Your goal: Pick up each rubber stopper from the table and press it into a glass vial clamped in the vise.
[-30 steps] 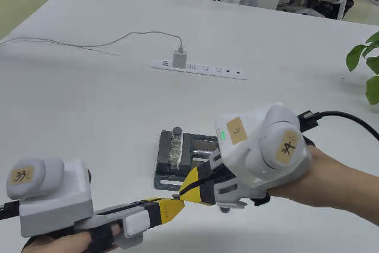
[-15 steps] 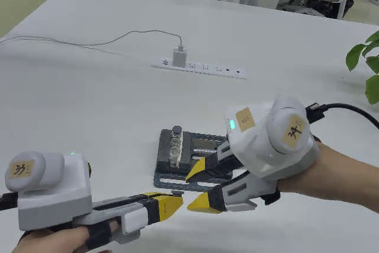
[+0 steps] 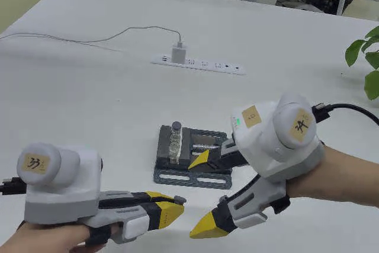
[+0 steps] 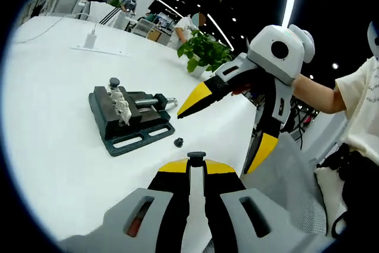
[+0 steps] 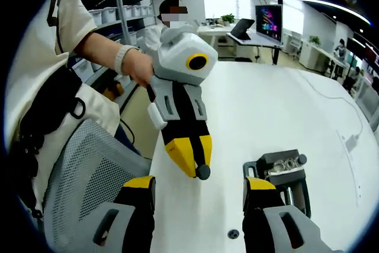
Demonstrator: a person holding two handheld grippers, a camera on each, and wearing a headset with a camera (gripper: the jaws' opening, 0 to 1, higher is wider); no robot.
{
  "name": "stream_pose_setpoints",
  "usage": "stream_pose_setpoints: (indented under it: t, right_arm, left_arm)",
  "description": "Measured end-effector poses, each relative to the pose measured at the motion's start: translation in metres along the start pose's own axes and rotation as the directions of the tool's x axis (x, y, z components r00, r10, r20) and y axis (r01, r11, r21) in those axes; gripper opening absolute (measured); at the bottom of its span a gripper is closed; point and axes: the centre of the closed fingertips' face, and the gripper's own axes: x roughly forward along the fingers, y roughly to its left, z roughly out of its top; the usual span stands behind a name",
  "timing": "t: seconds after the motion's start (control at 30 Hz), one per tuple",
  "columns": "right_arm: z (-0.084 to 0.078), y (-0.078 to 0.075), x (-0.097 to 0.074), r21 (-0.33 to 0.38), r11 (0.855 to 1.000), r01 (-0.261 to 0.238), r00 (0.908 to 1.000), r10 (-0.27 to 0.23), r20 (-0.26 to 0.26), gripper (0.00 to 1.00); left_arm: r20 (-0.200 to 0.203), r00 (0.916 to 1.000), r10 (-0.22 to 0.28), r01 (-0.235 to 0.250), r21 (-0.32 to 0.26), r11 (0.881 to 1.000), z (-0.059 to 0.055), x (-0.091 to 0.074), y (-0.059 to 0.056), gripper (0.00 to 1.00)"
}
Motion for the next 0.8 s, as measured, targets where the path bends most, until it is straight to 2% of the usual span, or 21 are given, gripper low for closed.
stream_pose_setpoints:
  t: [0.1, 0.17, 0.27, 0.4, 0.47, 0.57, 0.6, 0.67, 0.7, 0.8]
  right_arm:
    - [0.000, 0.001, -0.001, 0.003, 1.000, 0.003, 1.0000, -0.003, 0.006, 0.56]
    - [0.000, 0.002, -0.001, 0.002, 1.000, 0.004, 1.0000, -0.004, 0.008, 0.54]
    - [0.001, 0.005, -0.001, 0.011, 1.000, -0.002, 0.9998, 0.001, 0.022, 0.50]
    - [0.000, 0.006, 0.001, 0.011, 1.000, -0.001, 0.9997, 0.001, 0.024, 0.50]
    - [0.000, 0.007, 0.002, 0.009, 1.000, -0.004, 0.9997, 0.004, 0.025, 0.49]
    - [0.000, 0.008, 0.003, 0.013, 1.000, -0.007, 0.9996, 0.007, 0.028, 0.48]
    - [0.000, 0.008, 0.004, 0.012, 1.000, -0.008, 0.9996, 0.008, 0.028, 0.48]
    - [-0.001, 0.009, 0.004, 0.012, 1.000, -0.009, 0.9996, 0.008, 0.027, 0.47]
    - [-0.001, 0.009, 0.004, 0.011, 1.000, -0.009, 0.9996, 0.008, 0.028, 0.46]
    - [0.000, 0.010, 0.005, 0.008, 1.000, -0.012, 0.9994, 0.012, 0.033, 0.43]
  left_arm:
    - [-0.056, 0.9984, 0.006, 0.000, 0.115, 0.993, -0.003, -0.001, 0.000, 0.04]
    - [-0.093, 0.9956, 0.010, 0.005, 0.158, 0.987, -0.007, -0.001, 0.000, 0.04]
    - [-0.148, 0.9888, 0.020, 0.019, 0.259, 0.966, -0.012, -0.001, 0.003, 0.04]
    - [-0.176, 0.9843, 0.015, 0.045, 0.332, 0.942, -0.012, 0.000, -0.002, 0.04]
    - [-0.191, 0.9814, 0.017, 0.061, 0.391, 0.918, -0.011, 0.000, -0.003, 0.04]
    - [-0.210, 0.9776, 0.007, 0.087, 0.437, 0.895, -0.009, 0.000, -0.009, 0.04]
    - [-0.214, 0.9769, 0.008, 0.094, 0.461, 0.882, -0.007, 0.001, -0.010, 0.04]
    - [-0.223, 0.9748, 0.008, 0.104, 0.483, 0.870, -0.007, 0.001, -0.012, 0.04]
    - [-0.225, 0.9743, 0.010, 0.107, 0.504, 0.857, -0.005, 0.001, -0.012, 0.04]
    - [-0.233, 0.9725, 0.006, 0.118, 0.517, 0.848, -0.004, 0.001, -0.014, 0.04]
